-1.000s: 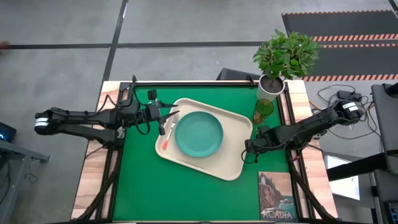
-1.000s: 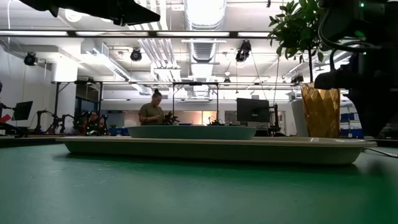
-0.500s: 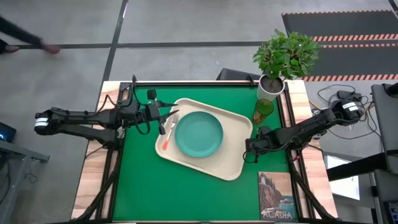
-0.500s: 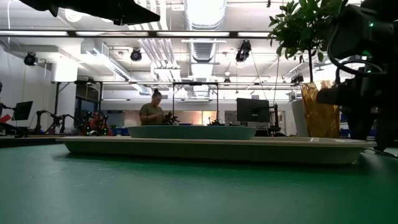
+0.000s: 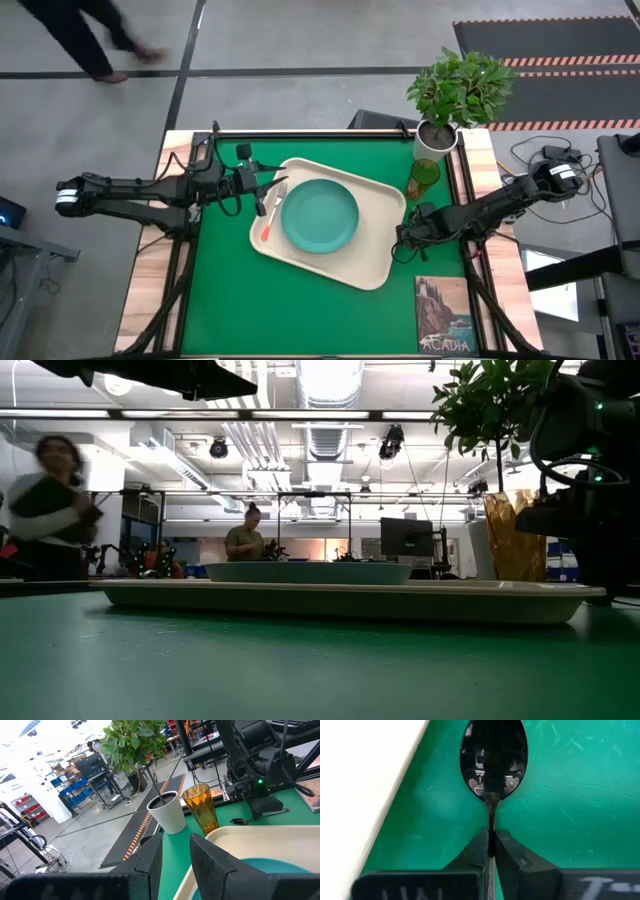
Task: Pick and place plate/cup/fork/spoon on tray
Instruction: Put the black spoon on the white tray to the right of the green plate, then put the brown cup on the white tray to the top right of the green plate
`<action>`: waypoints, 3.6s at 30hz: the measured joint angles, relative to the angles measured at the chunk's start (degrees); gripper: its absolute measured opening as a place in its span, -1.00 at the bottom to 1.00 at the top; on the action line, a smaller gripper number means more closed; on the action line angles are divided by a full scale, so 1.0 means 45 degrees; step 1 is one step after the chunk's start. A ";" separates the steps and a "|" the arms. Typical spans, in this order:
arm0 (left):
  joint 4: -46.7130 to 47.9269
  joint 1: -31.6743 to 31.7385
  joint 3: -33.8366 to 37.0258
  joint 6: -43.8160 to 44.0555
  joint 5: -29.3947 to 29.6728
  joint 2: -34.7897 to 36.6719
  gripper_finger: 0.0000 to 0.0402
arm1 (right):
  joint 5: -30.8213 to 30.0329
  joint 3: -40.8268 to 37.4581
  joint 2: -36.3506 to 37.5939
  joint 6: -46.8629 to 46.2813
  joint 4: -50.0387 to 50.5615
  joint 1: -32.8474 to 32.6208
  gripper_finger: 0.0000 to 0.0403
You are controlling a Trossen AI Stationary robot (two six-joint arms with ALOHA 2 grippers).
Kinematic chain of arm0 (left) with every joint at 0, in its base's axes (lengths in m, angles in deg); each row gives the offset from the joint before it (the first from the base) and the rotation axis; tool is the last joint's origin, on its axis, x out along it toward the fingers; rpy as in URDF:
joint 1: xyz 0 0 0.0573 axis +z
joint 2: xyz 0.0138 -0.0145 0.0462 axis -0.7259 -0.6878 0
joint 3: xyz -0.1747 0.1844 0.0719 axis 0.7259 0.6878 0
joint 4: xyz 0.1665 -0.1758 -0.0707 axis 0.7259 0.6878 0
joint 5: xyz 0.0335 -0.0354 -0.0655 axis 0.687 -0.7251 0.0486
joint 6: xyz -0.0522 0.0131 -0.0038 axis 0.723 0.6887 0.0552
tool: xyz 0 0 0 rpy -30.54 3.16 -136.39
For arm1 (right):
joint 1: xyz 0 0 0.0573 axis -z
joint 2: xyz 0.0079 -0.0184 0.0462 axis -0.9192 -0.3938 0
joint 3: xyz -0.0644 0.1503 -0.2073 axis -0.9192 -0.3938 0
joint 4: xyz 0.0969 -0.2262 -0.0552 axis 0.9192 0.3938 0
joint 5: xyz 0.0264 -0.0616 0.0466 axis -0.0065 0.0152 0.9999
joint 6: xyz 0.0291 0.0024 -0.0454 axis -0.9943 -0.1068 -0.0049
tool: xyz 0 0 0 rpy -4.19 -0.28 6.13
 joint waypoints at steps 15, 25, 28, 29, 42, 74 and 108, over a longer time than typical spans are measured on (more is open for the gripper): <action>0.0376 0.0000 0.0000 -0.0018 0.0005 -0.0010 -0.60 | 0.0652 0.3220 0.1301 0.0481 0.2530 0.0000 -0.95; 0.0779 0.0004 0.0015 -0.0325 0.0578 -0.0034 -0.60 | 0.0211 0.5263 0.0041 0.1059 0.2449 0.0000 -0.95; 0.0801 0.0004 0.0015 -0.0328 0.0578 -0.0034 -0.60 | -0.0314 0.5916 -0.0633 0.1301 0.2417 0.0000 -0.95; 0.0781 0.0004 0.0015 -0.0330 0.0578 -0.0034 -0.60 | -0.0610 0.6127 -0.0908 0.1250 0.2408 0.0000 -0.95; 0.1643 0.0004 0.0024 -0.0350 0.2237 0.0641 -0.60 | -0.0972 0.8163 -0.5247 -0.1345 0.2034 0.0010 -0.95; 0.4472 -0.0010 0.0024 0.0235 0.2254 0.3648 -0.60 | -0.1919 0.8761 -0.6064 -0.2070 0.1784 0.0199 -0.34; 0.4410 -0.0010 0.0029 0.0471 0.2244 0.3294 -0.60 | -0.4138 0.8071 0.0571 0.8056 0.6515 0.4579 -0.73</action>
